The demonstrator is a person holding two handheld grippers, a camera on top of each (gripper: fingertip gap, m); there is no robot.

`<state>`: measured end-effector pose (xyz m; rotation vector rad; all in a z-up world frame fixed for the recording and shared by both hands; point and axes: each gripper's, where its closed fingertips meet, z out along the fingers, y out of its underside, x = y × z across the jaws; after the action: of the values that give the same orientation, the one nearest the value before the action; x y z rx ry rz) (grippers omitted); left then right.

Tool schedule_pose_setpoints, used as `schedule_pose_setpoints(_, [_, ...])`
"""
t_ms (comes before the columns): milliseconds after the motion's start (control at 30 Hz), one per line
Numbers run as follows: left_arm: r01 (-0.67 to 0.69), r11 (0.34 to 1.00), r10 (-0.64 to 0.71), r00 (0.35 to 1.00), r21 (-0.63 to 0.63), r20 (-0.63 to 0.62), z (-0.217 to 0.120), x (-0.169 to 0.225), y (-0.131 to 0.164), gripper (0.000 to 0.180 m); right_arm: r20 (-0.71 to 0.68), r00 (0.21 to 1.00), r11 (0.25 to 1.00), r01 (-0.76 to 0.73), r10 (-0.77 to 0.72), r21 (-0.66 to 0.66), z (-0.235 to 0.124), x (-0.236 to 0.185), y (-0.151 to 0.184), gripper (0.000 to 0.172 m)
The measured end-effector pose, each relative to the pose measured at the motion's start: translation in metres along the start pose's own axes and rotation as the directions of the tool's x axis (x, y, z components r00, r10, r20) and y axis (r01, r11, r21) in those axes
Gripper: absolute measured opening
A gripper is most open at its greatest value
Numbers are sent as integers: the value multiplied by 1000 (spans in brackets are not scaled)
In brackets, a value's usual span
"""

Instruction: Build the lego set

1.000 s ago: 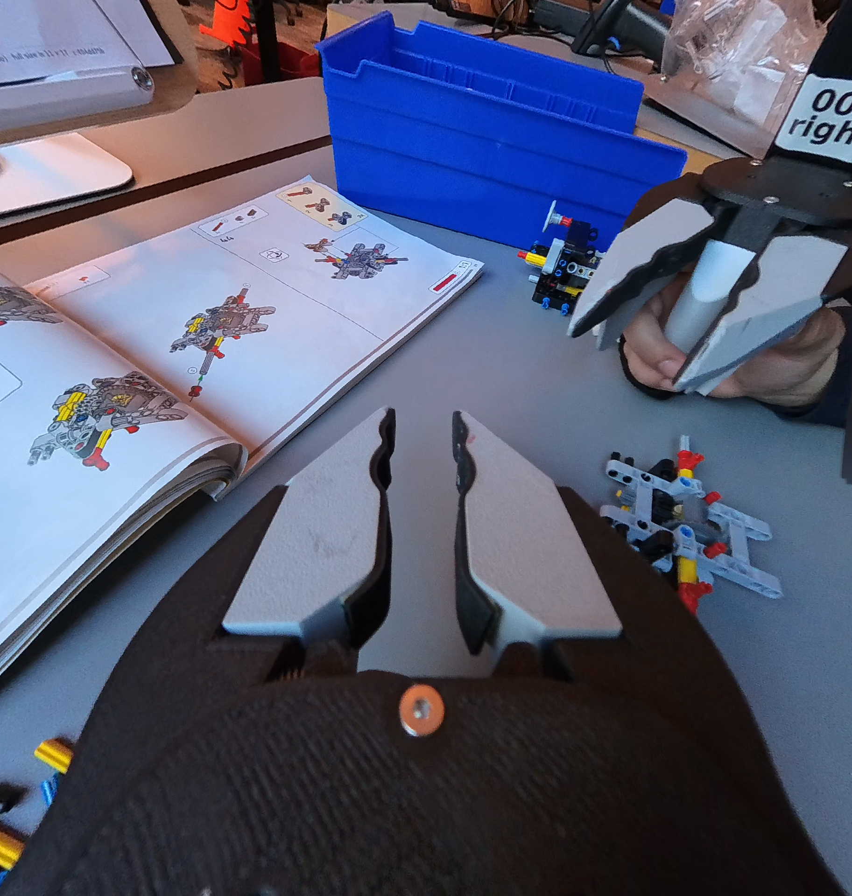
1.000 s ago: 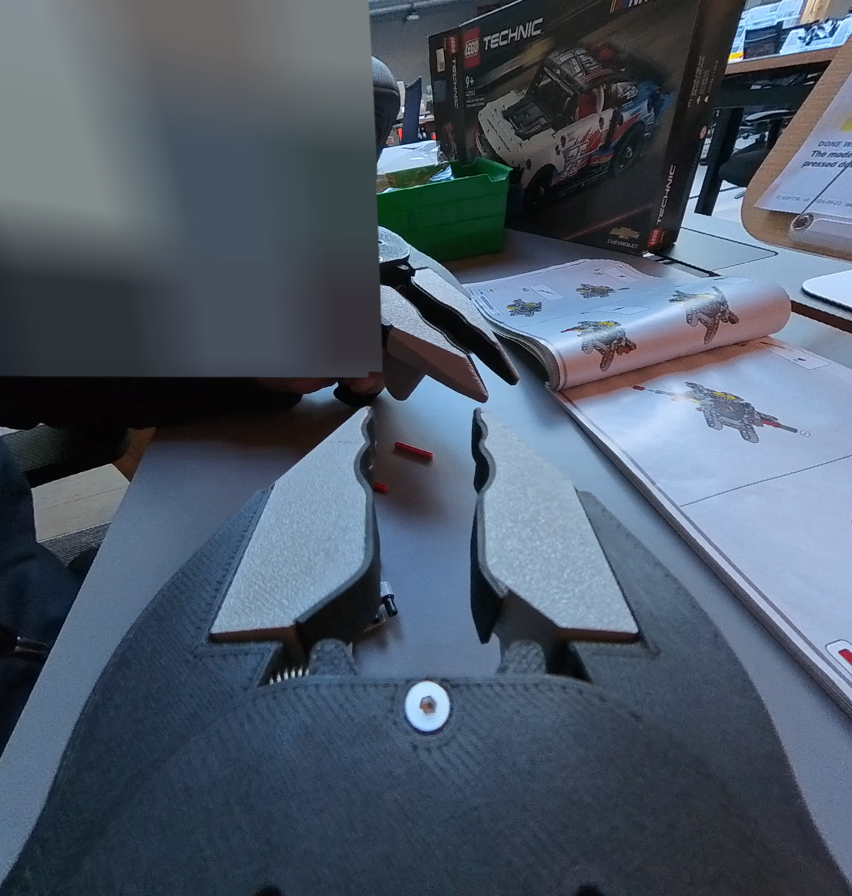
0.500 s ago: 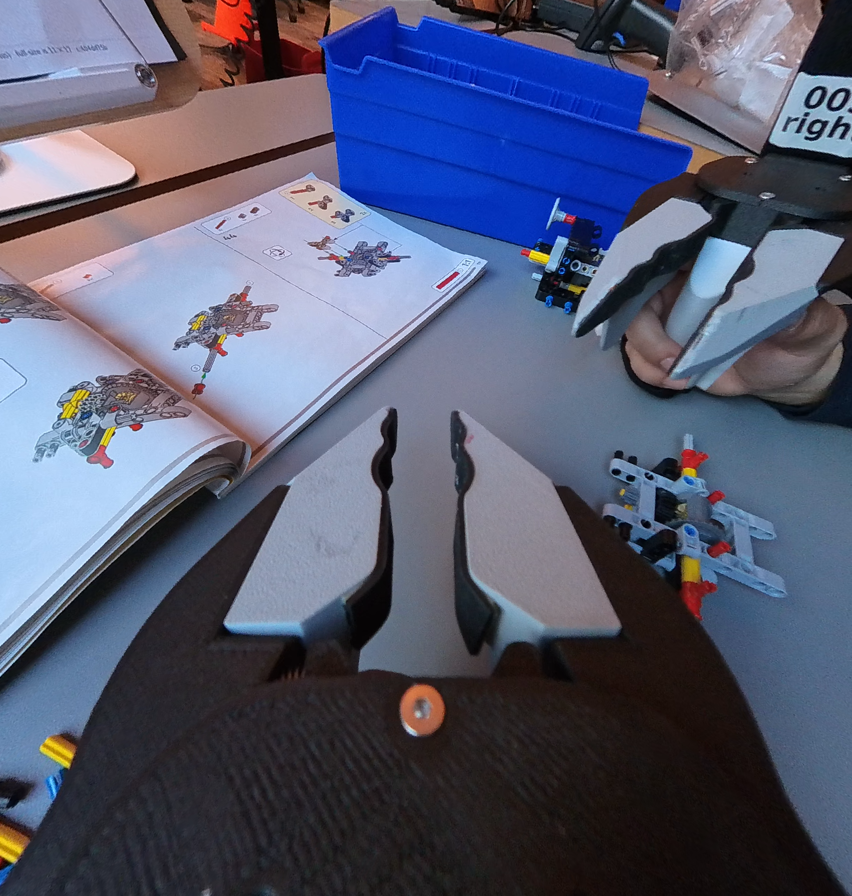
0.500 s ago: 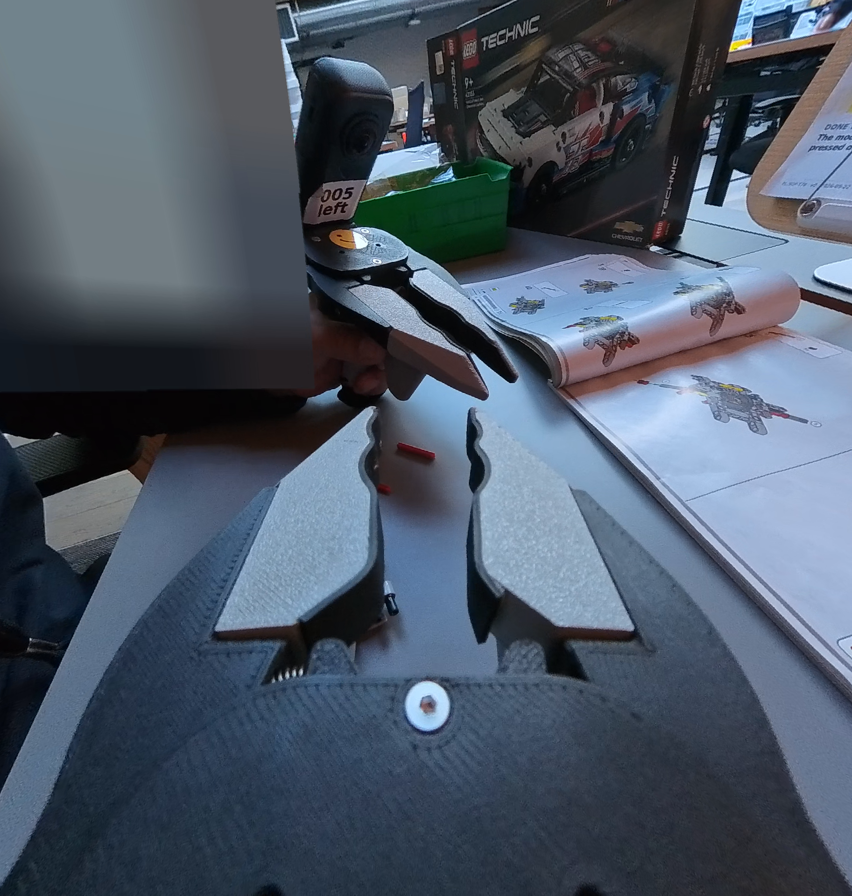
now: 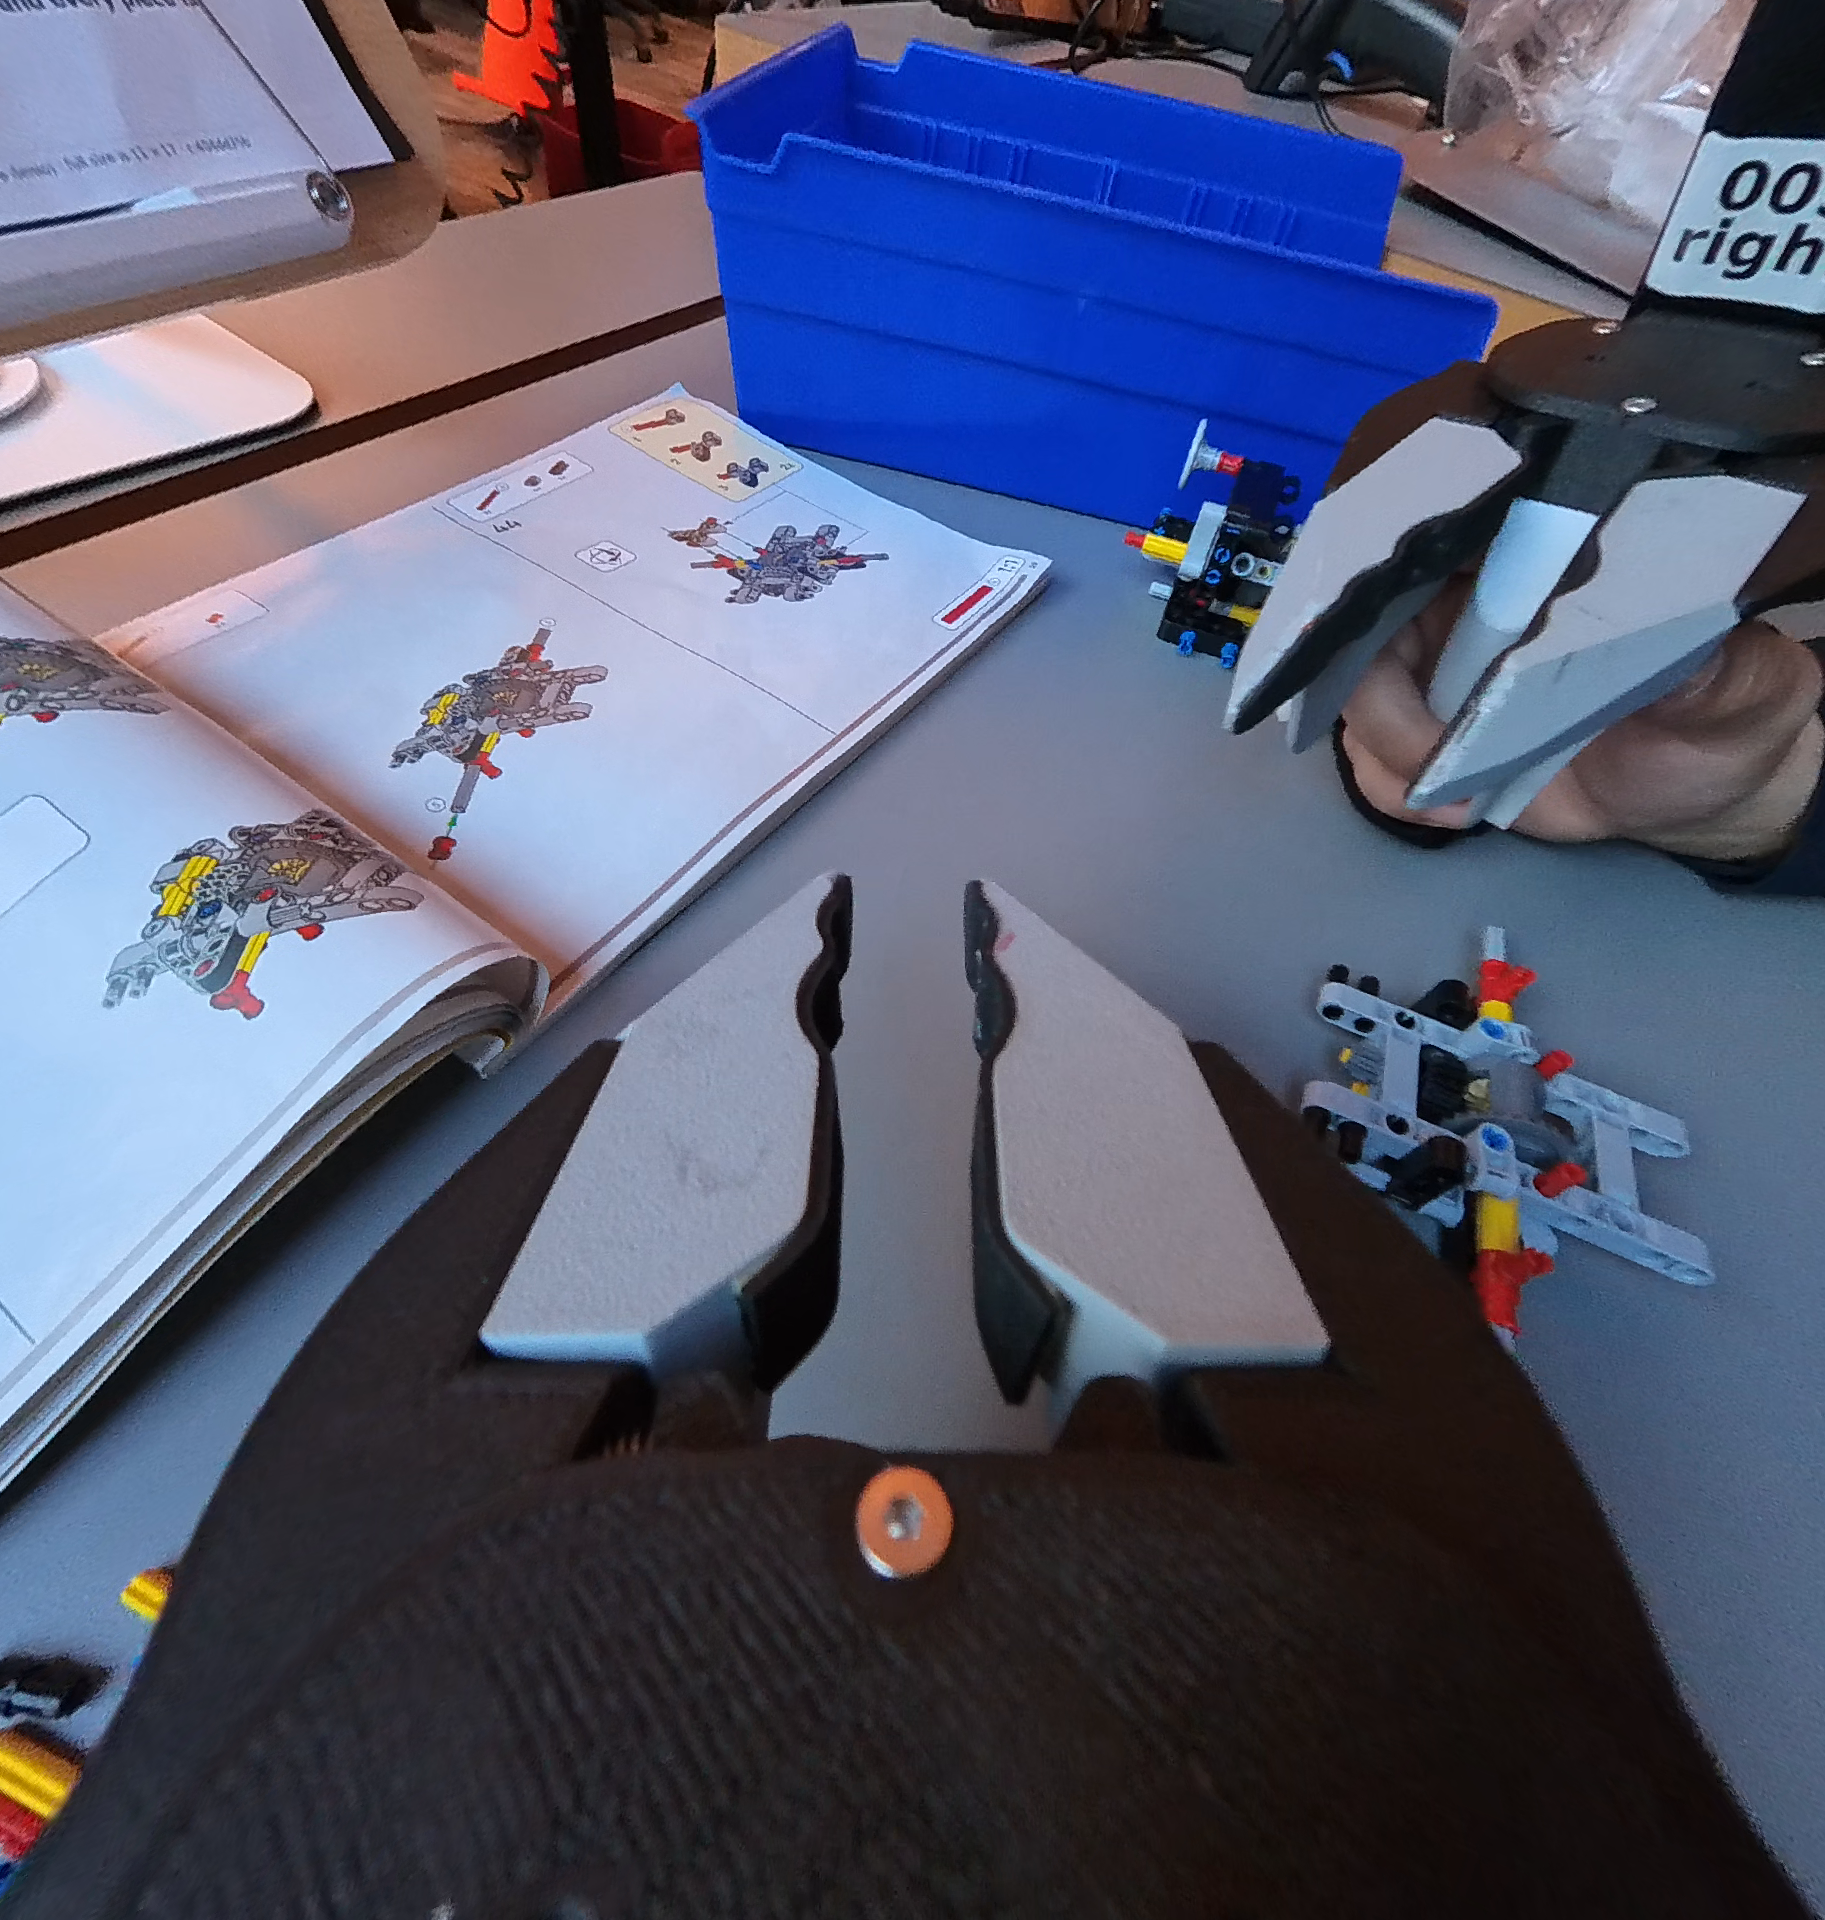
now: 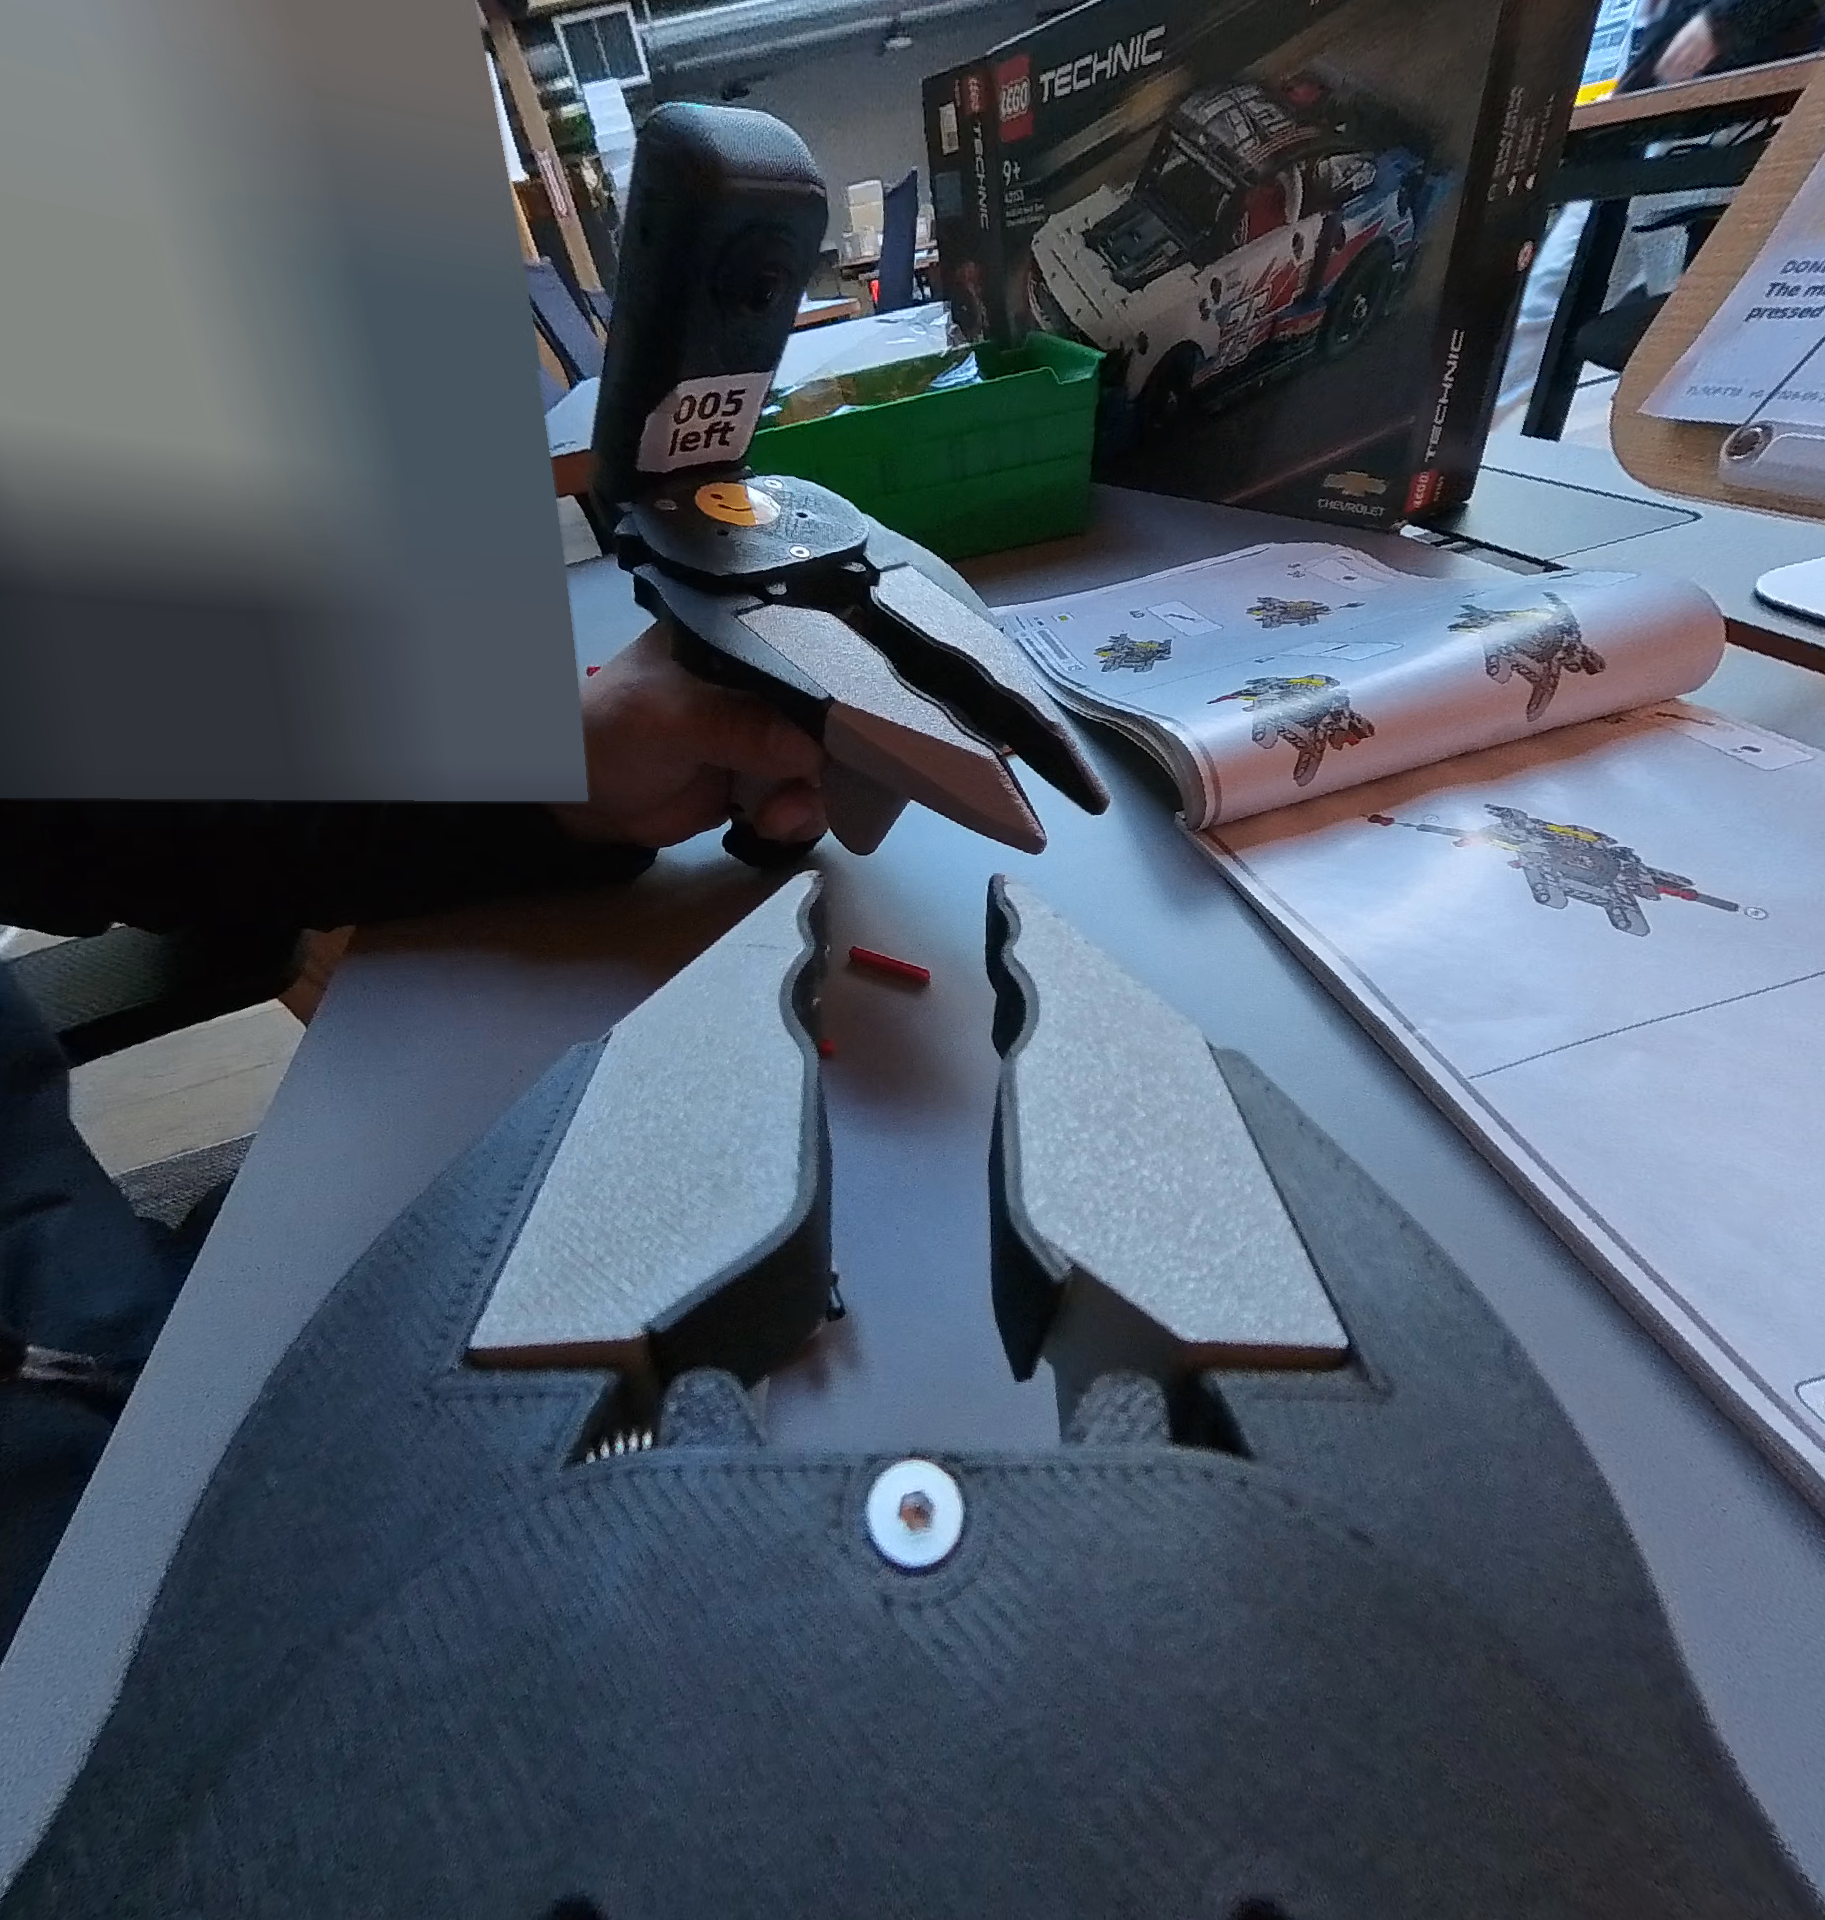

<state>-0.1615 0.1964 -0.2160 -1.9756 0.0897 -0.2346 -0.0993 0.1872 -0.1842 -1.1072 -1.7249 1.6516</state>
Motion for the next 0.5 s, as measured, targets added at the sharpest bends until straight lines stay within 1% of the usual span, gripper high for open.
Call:
schedule_pose_setpoints(200, [-74,997,72,996,34,59,-3,-3,-8,19,-4,999,998,54,-54,13,1,-2,-4,25])
schedule_pose_setpoints(300, [-50,995,42,994,90,98,-13,-2,-19,19,-19,995,995,98,-98,15,1,-2,-6,25])
schedule_pose_setpoints(367, [-37,989,22,995,144,101,-26,9,-31,20,-39,992,993,119,-119,16,0,-1,-7,25])
schedule_pose_setpoints(400, [-50,988,35,994,144,107,-34,16,-34,20,-48,992,992,122,-121,18,-1,-1,-8,25])
schedule_pose_setpoints(467, [-92,989,70,980,113,185,-58,18,-36,19,-64,991,993,118,-116,23,-4,0,-8,25])
schedule_pose_setpoints(500, [-111,988,85,969,104,232,-76,17,-38,19,-70,991,993,113,-111,26,-5,1,-8,25])
